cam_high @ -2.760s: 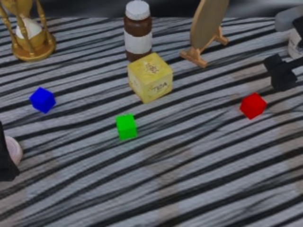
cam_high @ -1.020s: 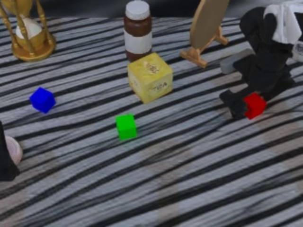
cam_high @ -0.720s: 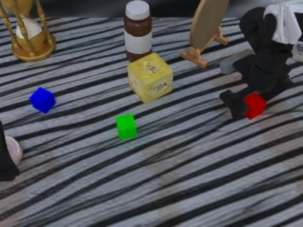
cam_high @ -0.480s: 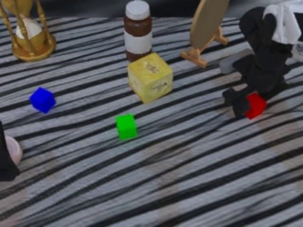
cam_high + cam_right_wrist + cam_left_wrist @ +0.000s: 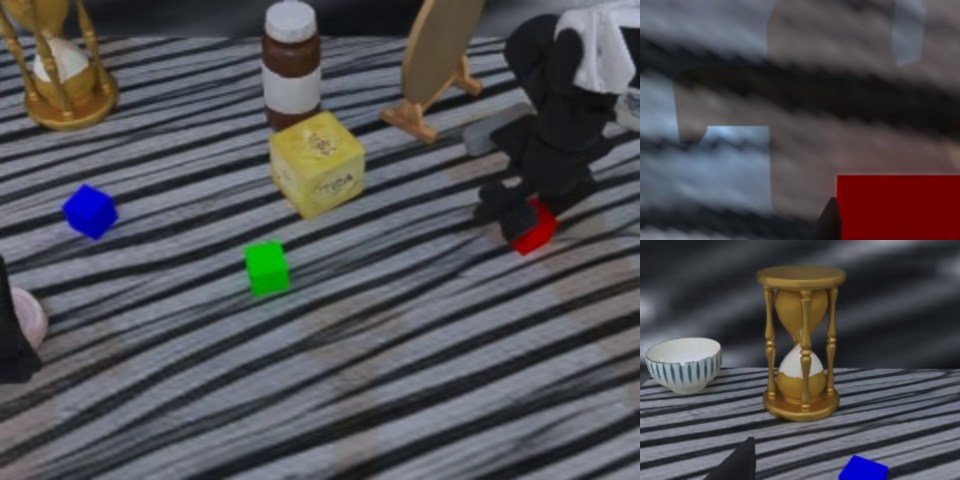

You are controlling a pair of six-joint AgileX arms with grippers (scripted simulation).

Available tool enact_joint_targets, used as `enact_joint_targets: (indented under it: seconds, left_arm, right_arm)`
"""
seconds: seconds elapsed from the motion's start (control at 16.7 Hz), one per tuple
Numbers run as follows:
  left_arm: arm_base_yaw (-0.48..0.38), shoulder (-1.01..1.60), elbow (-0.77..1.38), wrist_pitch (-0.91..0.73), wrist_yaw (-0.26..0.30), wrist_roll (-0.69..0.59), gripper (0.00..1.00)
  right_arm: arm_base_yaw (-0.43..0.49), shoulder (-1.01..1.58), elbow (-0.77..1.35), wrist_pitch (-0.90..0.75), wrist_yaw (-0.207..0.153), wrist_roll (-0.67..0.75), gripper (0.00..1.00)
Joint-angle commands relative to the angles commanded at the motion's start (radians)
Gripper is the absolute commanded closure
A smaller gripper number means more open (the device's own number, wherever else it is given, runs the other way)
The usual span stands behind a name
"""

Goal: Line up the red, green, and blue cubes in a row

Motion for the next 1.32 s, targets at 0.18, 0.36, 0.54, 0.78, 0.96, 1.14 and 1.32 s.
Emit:
enact_joint_targets:
  seconds: [0.18,0.36,0.54,0.78,0.96,1.14,1.32]
  left_arm:
    - [0.000,0.000,0.000,0.000,0.000,0.000,0.00]
    - [0.000,0.000,0.000,0.000,0.000,0.000,0.00]
    - [0.000,0.000,0.000,0.000,0.000,0.000,0.00]
    - [0.000,0.000,0.000,0.000,0.000,0.000,0.00]
    - [0.000,0.000,0.000,0.000,0.000,0.000,0.00]
    - [0.000,0.000,0.000,0.000,0.000,0.000,0.00]
    - [0.000,0.000,0.000,0.000,0.000,0.000,0.00]
  right_arm:
    - [0.000,0.000,0.000,0.000,0.000,0.000,1.00]
    - [-0.001,-0.037,0.012,-0.016,-0.010,0.007,1.00]
    - [0.003,-0.053,0.071,-0.088,-0.011,0.005,1.00]
    - [0.006,-0.089,0.171,-0.234,-0.011,0.006,1.00]
    - [0.007,-0.098,0.187,-0.253,-0.011,0.006,1.00]
    - [0.003,-0.094,0.185,-0.250,-0.011,0.009,1.00]
    - [0.049,-0.084,0.205,-0.261,-0.009,0.074,1.00]
